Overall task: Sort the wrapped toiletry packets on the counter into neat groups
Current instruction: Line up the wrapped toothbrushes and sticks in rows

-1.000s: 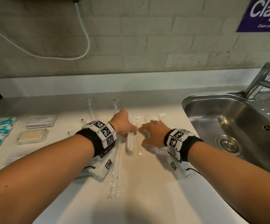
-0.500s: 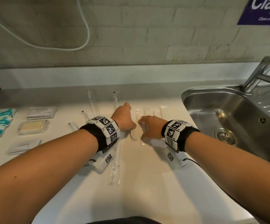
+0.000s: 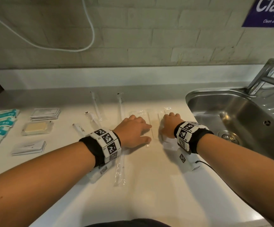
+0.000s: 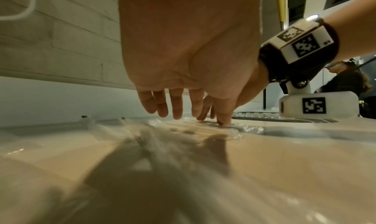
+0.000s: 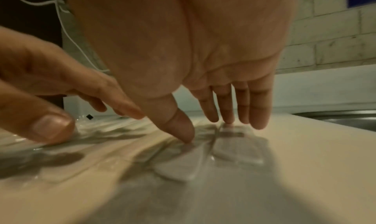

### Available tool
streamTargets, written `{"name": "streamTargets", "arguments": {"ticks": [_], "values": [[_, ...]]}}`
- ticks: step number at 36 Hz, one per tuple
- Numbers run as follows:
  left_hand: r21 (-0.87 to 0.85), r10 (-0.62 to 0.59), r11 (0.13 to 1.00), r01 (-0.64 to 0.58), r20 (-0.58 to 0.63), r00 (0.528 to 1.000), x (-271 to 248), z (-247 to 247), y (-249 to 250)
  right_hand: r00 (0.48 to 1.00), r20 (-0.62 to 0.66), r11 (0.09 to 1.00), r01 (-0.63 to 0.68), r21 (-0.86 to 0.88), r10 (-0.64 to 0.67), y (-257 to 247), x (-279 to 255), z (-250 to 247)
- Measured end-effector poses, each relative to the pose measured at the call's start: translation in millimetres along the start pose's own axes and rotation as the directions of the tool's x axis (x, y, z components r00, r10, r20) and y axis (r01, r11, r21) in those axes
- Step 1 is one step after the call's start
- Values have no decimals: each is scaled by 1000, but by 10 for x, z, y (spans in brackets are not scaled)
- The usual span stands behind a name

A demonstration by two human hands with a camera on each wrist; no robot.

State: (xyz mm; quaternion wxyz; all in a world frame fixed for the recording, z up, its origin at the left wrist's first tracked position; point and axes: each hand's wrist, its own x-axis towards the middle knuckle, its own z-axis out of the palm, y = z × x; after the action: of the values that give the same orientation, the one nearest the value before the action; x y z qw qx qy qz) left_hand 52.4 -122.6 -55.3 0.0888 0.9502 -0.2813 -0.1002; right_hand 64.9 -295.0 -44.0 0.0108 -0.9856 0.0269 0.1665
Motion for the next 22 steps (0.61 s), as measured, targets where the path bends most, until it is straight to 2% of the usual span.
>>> {"name": "streamTargets", "arguments": {"ticks": [7, 18, 22], "values": [[65, -6, 998, -7, 194, 981, 155, 54, 115, 997, 32, 997, 70, 20, -70, -12, -47, 6], [17, 18, 1000, -21, 171, 985, 197, 81, 54, 991, -2, 991, 135, -14, -135, -86, -35, 40], [-92, 15, 996, -1, 151, 988, 207, 50, 29, 992, 13, 992, 126, -12, -126, -127, -32, 8]]}}
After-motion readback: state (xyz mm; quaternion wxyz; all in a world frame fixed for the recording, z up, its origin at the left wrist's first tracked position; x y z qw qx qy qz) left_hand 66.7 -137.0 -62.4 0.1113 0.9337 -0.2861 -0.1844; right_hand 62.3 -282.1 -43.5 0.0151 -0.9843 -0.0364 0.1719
